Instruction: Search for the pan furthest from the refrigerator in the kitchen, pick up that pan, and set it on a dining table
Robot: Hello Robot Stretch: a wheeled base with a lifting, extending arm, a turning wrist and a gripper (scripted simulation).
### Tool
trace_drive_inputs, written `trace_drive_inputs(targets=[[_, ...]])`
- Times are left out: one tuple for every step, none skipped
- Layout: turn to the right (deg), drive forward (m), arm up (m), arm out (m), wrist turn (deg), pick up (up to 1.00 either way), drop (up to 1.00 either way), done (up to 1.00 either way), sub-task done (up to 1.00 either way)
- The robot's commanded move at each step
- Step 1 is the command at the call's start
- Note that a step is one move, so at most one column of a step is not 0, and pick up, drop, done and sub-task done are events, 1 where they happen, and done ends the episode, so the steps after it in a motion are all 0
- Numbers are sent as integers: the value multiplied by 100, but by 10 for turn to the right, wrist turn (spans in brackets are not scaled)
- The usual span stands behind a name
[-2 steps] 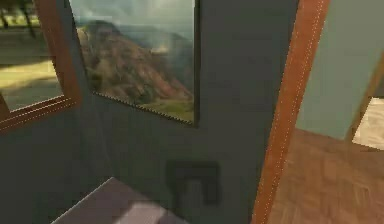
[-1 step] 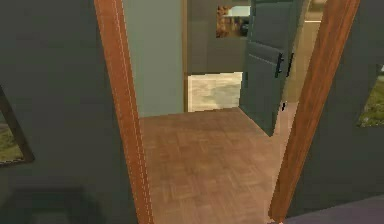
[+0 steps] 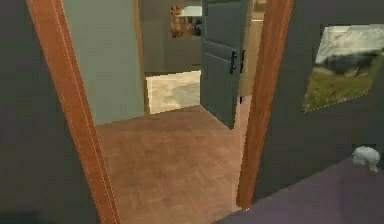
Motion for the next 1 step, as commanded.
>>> trace_drive_inputs(targets=[[0,100,0,0,0,0,0,0,0]])
